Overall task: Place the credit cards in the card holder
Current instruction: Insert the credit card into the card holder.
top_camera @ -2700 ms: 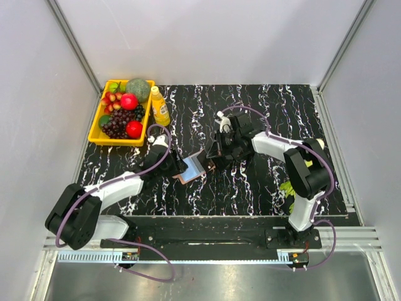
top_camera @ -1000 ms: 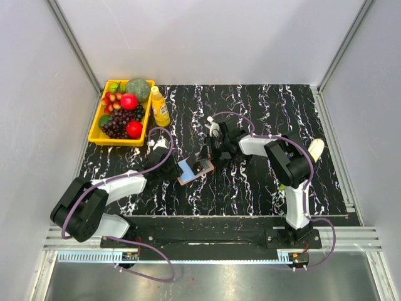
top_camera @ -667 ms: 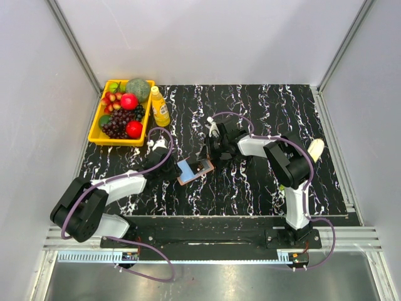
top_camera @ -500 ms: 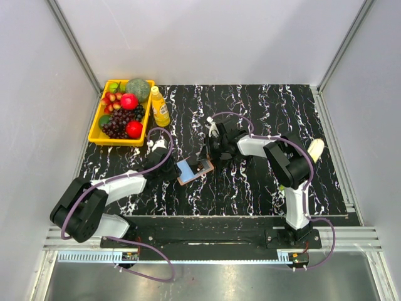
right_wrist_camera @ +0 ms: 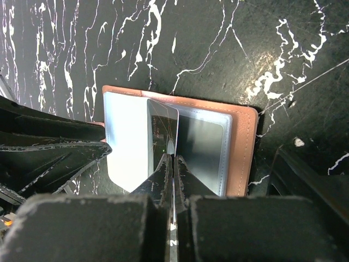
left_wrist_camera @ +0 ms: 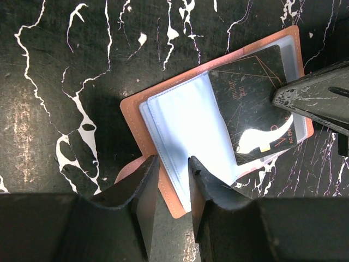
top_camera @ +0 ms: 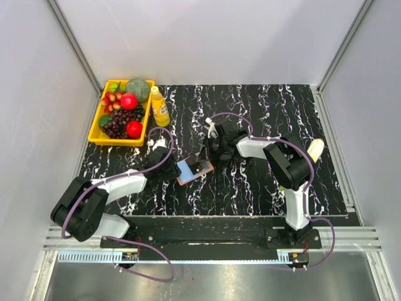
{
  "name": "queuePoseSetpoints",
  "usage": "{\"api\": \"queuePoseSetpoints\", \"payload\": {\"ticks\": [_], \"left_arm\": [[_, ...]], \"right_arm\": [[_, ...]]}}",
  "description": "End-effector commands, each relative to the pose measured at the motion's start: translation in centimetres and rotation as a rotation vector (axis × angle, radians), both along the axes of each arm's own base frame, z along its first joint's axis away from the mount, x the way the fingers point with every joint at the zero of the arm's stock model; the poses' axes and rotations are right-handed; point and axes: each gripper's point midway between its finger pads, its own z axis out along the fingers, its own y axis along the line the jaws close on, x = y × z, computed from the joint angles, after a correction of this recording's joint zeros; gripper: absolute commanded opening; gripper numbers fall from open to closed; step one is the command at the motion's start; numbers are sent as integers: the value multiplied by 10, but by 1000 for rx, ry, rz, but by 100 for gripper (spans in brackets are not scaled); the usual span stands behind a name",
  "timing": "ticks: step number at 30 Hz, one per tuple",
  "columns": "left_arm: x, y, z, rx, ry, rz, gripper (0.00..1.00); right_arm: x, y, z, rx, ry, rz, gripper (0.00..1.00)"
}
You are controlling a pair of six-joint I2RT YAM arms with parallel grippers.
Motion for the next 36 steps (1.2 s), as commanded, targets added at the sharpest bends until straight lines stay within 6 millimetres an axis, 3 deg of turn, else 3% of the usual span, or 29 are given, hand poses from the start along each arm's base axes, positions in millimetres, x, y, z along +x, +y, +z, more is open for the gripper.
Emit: {"api": "queuePoseSetpoints", "payload": {"ticks": [1,7,13,21,27,36], "left_arm": [[7,-1,1,13,-6,-2,33],[8,0,-1,23,-3,-1,33],[10,-2,-2,27,2,-5,32],[11,0,-2,35,-3,3,32],[12,6,-2,44,-7,17,31],[14,10,-1,52,-10,21,31]], "right_arm": [[-15,11,2,9,-17,53,0],[-10,2,4,-40,-46,6,0],[-31,9,-2,-30,-1,52,0],[-39,10,-8,-49,18,54,0],[-34,10,8,-48,-23,60,0],[-38,-2,7,-114,-10,58,0]]}}
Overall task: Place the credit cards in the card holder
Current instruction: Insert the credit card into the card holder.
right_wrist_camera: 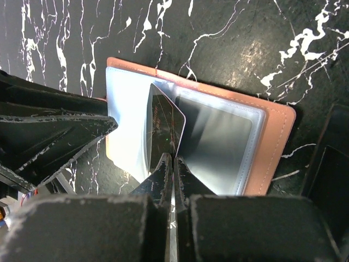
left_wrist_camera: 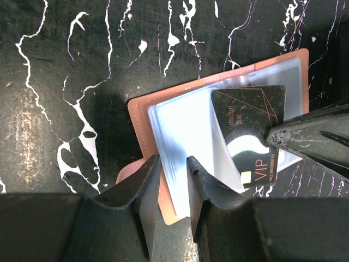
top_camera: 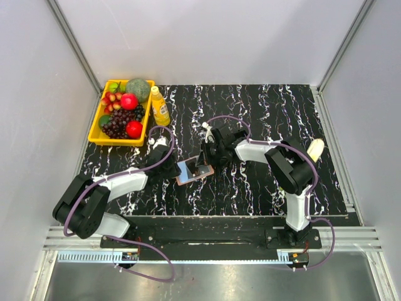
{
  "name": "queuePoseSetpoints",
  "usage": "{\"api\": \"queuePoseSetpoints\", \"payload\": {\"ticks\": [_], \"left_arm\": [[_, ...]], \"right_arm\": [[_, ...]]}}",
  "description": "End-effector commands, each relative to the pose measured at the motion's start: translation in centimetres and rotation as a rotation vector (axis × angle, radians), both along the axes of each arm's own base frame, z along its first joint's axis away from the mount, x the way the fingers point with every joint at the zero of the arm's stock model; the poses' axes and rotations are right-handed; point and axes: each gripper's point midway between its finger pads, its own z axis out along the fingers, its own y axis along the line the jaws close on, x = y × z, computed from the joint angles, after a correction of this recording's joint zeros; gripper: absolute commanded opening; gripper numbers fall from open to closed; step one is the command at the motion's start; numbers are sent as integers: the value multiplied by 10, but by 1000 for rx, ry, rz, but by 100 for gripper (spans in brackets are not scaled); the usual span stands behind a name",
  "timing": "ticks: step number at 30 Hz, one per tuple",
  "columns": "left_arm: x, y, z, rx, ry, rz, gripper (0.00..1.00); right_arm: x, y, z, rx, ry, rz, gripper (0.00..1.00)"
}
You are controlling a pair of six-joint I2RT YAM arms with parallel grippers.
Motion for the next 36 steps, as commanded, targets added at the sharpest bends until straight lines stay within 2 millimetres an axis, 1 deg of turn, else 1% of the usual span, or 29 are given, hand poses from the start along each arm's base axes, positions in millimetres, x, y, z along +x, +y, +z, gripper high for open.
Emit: {"api": "queuePoseSetpoints", "payload": {"ticks": [1,2,3,5,6,7,11,13,16,20,21,24,25,26,28,30,31,33,34,36], "left_arm": [[9,10,-1,37,-18,26,31],[9,10,0,35,-20,22,31],[9,10,0,37,-19,21,31],[9,9,-1,33,-22,21,31],[8,9,-2,32,-16,20,31],[13,6,0,20,-34,15,31],[18,5,0,36,-29,18,29],[19,8,0,48,-35,25,29],[21,9,0,46,-39,24,29],[23,7,-1,47,-35,17,28],[23,7,-2,49,-31,19,28],[23,3,0,28,-34,8,28],[22,0,2,7,-44,-2,30],[23,-4,5,-16,-58,-12,34],[21,-12,11,-72,-75,-34,39],[19,-16,12,-98,-72,-38,45],[19,-17,13,-107,-74,-40,45],[17,-15,8,-102,-65,-31,44],[15,-13,5,-90,-54,-29,42],[10,-9,-8,-64,-16,-26,34]], "right_arm": [[-15,-9,5,-75,1,48,0],[-13,-16,1,-122,1,25,0],[-13,-19,0,-129,-3,16,0],[-20,-8,3,-55,26,43,0],[-21,-5,2,-38,41,41,0],[-19,-4,1,-49,39,41,0],[-7,-13,2,-121,-14,18,0],[-3,-24,-2,-183,-42,1,0],[-5,-27,-4,-193,-35,11,0],[-6,-25,-4,-181,-10,7,0],[-3,-30,-6,-209,-6,-31,0],[4,-32,4,-185,-19,-74,0],[5,-27,7,-157,-10,-75,0],[5,-23,9,-138,10,-75,0],[6,-14,13,-97,32,-84,0],[8,-10,13,-76,42,-99,0],[9,-10,13,-77,43,-108,0],[10,-12,11,-86,41,-122,0],[9,-13,9,-85,49,-120,0],[5,-10,8,-72,63,-110,0]]}}
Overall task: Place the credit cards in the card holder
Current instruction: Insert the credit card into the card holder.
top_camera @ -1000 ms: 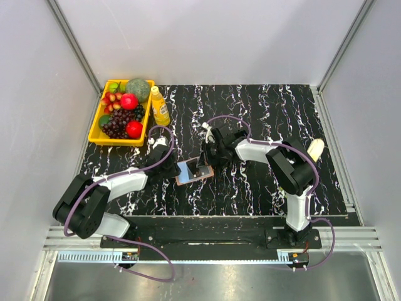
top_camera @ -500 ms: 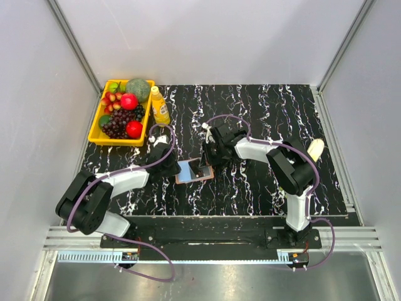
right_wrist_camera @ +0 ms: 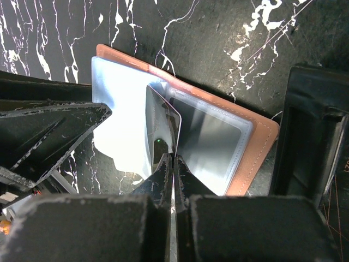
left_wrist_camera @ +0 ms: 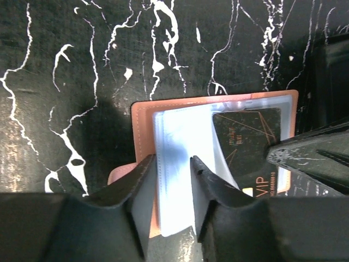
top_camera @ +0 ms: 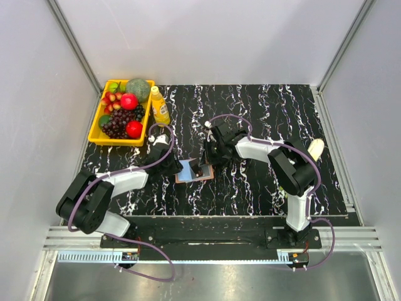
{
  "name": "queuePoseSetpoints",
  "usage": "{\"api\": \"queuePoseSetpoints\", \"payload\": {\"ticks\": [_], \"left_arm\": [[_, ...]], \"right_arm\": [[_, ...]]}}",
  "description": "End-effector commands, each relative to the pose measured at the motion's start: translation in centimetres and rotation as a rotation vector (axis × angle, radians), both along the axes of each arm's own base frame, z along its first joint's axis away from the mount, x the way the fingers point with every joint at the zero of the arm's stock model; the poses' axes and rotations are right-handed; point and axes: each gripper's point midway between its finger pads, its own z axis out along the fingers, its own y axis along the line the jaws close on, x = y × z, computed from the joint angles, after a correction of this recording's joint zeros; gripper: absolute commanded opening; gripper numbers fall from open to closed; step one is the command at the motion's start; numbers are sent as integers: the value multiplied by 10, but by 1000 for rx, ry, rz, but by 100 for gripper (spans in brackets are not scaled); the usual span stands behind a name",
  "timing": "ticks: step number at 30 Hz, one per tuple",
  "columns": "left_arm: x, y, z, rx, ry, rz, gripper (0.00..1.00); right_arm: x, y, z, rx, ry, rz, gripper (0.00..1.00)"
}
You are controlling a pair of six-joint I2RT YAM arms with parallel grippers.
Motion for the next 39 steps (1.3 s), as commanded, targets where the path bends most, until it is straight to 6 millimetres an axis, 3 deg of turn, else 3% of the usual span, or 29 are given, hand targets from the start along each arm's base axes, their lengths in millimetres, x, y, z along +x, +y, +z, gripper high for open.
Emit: {"api": "queuePoseSetpoints", "payload": {"ticks": [1,7,10,19,39], "left_arm": [[-8,1,-17,1,43,-5,31],[-15,9,-46,64,102,-12,5],[-17,17,-50,104,117,7,0],[-13,27,-44,168,98,13,0],[2,24,-30,166,59,22,0]], "right_arm": [[6,6,4,29,-4,-21,0],[6,0,0,7,-13,-36,0],[11,-6,1,-10,-30,-64,0],[16,-17,-4,-11,-12,-71,0],[0,-25,3,-29,29,-42,0]]}}
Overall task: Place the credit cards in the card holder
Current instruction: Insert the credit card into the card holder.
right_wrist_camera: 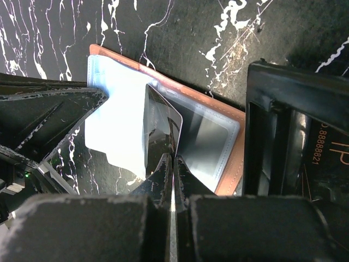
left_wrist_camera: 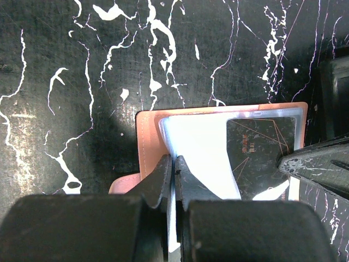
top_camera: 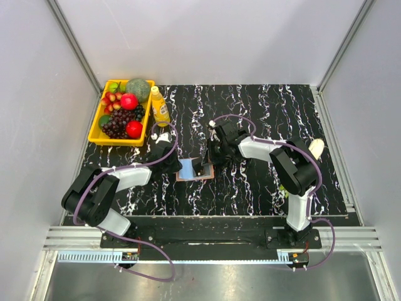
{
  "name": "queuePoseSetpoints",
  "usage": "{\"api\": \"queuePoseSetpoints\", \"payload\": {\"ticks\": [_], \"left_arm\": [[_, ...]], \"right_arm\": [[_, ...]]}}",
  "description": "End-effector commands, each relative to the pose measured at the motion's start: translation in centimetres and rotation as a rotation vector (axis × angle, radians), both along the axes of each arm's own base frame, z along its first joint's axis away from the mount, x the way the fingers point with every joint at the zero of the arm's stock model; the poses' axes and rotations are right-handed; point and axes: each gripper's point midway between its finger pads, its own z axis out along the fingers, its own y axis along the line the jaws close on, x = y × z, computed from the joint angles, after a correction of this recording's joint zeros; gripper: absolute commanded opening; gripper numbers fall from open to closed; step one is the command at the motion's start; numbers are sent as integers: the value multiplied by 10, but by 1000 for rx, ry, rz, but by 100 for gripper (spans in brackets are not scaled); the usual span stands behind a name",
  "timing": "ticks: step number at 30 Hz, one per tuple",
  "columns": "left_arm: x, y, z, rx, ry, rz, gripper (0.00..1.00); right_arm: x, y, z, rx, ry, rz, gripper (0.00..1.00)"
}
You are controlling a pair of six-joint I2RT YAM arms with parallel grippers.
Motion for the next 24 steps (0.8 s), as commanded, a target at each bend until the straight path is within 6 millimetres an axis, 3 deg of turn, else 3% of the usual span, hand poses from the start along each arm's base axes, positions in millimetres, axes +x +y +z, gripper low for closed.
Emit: {"api": "queuePoseSetpoints", "payload": {"ticks": [1,4,13,19,24], "left_arm": [[-12,22,-21,122,72,12,0],[-12,22,-21,122,67,11,0],[-9,20,-16,119,56,1,2],[-7,26,-16,142,49,16,2],[-5,22,-14,121,47,9,2]], "right_arm": [[-7,-14,7,-42,0,3,0],[-10,-7,9,-14,20,23,0],[-17,-10,-15,-63,71,54,0],[-21,-17,-6,-82,56,48,0],[-22,-16,-13,-87,85,57,0]]}}
